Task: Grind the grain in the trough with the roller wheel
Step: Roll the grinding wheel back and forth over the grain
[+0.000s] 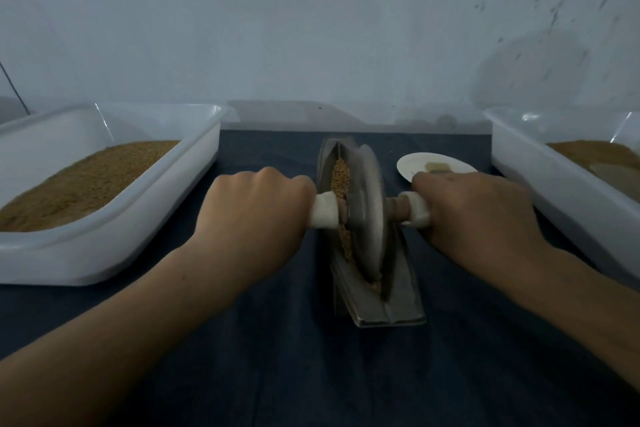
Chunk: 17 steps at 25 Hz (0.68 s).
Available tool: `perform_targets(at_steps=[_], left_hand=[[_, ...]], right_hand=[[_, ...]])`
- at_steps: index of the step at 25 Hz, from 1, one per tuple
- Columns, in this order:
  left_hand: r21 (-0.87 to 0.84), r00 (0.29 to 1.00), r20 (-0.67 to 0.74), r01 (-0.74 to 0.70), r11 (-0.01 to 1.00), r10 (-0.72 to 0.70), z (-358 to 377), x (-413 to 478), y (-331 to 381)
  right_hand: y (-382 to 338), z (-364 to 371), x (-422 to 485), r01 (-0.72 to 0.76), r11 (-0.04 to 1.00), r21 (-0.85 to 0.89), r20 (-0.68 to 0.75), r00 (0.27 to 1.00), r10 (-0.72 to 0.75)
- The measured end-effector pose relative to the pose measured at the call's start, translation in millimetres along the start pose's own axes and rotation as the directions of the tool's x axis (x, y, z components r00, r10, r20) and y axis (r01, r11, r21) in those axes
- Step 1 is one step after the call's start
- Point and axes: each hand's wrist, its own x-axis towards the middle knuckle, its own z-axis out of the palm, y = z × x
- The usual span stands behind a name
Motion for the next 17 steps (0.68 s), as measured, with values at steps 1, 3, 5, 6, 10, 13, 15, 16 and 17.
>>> perform_targets(at_steps=[1, 3, 5, 6, 10, 13, 15, 16, 17], left_hand=[[0.042, 0.997, 0.053, 0.046, 0.998, -0.048, 6.5, 7.6, 2.5], [0.04, 0.987, 0.102, 0.124, 0.991, -0.127, 27.0, 39.0, 1.6], [-0.014, 0.964, 0.209, 0.173, 0.985, -0.167, 33.9, 65.1, -3.8], [-0.042, 0.951, 0.255, 0.193, 0.98, -0.177, 34.0, 69.6, -5.6], [-0.044, 0.993, 0.094, 0.073, 0.996, -0.069, 19.0, 25.6, 0.8], [-0.013, 0.998, -0.063, -0.03, 0.999, 0.029, -5.0, -2.2, 2.8], [0.015, 0.999, -0.044, -0.002, 1.0, 0.002, 0.0, 0.7, 5.3], [0.045, 0.999, 0.018, 0.045, 0.998, -0.046, 7.0, 5.5, 7.7], [0.069, 0.994, 0.051, 0.089, 0.994, -0.093, 17.5, 15.4, 8.1]], right_hand=[[-2.7, 7.3, 10.1, -0.048, 0.997, -0.052, 0.048, 0.998, 0.05], [-6.0, 25.6, 42.8, -0.123, 0.987, -0.104, 0.135, 0.981, 0.136], [-7.2, 32.8, 74.9, -0.154, 0.983, -0.104, 0.23, 0.957, 0.174], [-7.7, 32.3, 82.2, -0.146, 0.984, -0.104, 0.257, 0.952, 0.168], [-5.3, 16.6, 36.6, -0.073, 0.995, -0.072, 0.193, 0.978, 0.086], [1.5, -3.2, -2.1, -0.002, 1.0, 0.011, 0.07, 0.998, 0.002], [0.7, -0.1, -2.3, -0.018, 0.999, -0.045, 0.071, 0.997, 0.021], [-3.0, 7.7, 5.9, -0.047, 0.995, -0.092, 0.077, 0.996, 0.054], [-5.1, 17.9, 19.8, -0.083, 0.99, -0.118, 0.084, 0.992, 0.093]])
